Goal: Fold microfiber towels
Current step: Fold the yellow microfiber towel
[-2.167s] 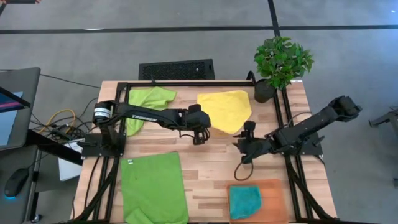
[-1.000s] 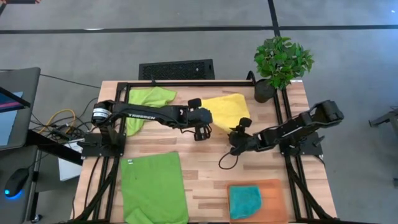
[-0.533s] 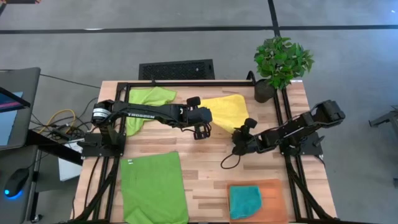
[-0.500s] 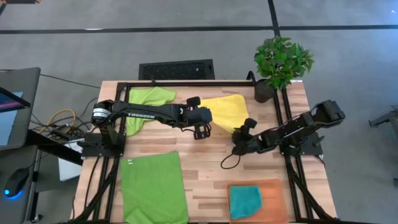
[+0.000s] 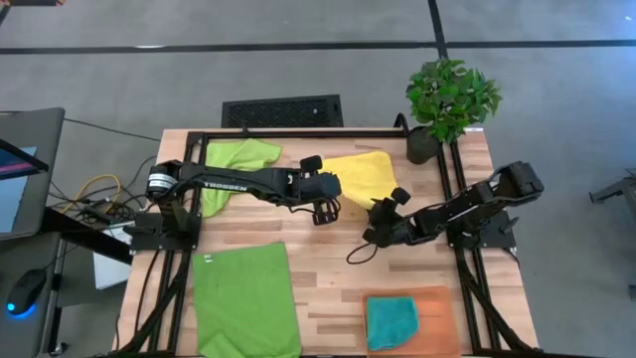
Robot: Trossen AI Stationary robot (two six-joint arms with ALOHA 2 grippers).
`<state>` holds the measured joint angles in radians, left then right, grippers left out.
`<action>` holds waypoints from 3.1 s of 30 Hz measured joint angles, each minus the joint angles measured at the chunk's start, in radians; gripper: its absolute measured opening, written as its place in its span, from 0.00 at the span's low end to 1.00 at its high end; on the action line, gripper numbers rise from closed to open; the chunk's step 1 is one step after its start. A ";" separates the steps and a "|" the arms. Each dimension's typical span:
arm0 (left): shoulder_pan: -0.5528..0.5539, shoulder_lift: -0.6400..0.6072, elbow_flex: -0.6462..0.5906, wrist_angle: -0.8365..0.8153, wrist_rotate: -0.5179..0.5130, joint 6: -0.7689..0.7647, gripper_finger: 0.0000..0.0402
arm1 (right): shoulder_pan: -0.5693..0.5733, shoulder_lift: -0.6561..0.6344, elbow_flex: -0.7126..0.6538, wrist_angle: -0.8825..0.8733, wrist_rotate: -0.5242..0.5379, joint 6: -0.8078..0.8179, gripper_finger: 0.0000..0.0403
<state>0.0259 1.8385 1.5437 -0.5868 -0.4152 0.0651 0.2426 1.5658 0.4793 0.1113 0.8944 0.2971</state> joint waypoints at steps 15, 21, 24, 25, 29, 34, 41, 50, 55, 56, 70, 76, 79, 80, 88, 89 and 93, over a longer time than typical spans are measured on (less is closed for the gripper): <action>-0.003 0.000 0.101 -0.099 -0.088 -0.002 0.00 | 0.039 0.040 0.000 -0.010 0.051 0.040 0.42; -0.003 0.000 0.139 -0.118 -0.088 -0.003 0.00 | 0.039 0.045 0.000 -0.029 0.132 0.055 0.42; -0.001 0.000 0.149 -0.131 -0.099 -0.003 0.00 | 0.040 0.041 0.000 -0.030 0.131 0.054 0.42; 0.001 0.000 0.149 -0.139 -0.109 -0.003 0.00 | 0.044 0.040 0.000 -0.029 0.131 0.054 0.42; 0.016 0.000 0.150 -0.163 -0.148 -0.017 0.00 | 0.077 0.040 0.000 -0.029 0.128 0.054 0.42; 0.035 0.000 0.150 -0.182 -0.149 -0.044 0.00 | 0.123 0.040 0.001 -0.029 0.128 0.054 0.42; 0.043 0.000 0.150 -0.185 -0.149 -0.047 0.00 | 0.159 0.040 0.001 -0.036 0.125 0.053 0.42; 0.057 0.000 0.150 -0.186 -0.145 -0.061 0.00 | 0.218 0.040 0.002 -0.079 0.003 0.051 0.42; 0.056 0.000 0.150 -0.157 -0.140 -0.062 0.00 | 0.236 0.040 0.002 -0.075 -0.006 -0.008 0.42; 0.056 0.000 0.150 -0.154 -0.140 -0.062 0.00 | 0.237 0.040 0.002 -0.070 -0.007 -0.014 0.42; 0.056 0.000 0.150 -0.155 -0.112 -0.070 0.00 | 0.201 0.115 0.004 0.134 -0.153 -0.271 0.42; 0.056 0.000 0.150 -0.155 -0.093 -0.070 0.00 | 0.096 0.101 0.004 0.137 -0.232 -0.275 0.42; 0.056 0.000 0.150 -0.155 -0.093 -0.070 0.00 | 0.046 0.100 0.004 0.138 -0.275 -0.283 0.42; 0.056 0.000 0.150 -0.155 -0.093 -0.070 0.00 | 0.031 0.099 0.004 0.142 -0.288 -0.289 0.42; 0.056 0.000 0.150 -0.156 -0.093 -0.069 0.00 | -0.032 0.098 0.004 0.177 -0.392 -0.360 0.42; 0.056 0.000 0.150 -0.155 -0.092 -0.069 0.00 | -0.039 0.097 0.004 0.174 -0.405 -0.359 0.42; 0.056 0.000 0.149 -0.156 -0.091 -0.064 0.00 | -0.063 0.096 0.005 0.171 -0.463 -0.361 0.41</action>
<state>0.0814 1.8389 1.6932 -0.7424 -0.5065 0.0014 0.1800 1.6619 0.4839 0.2821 0.4313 -0.0639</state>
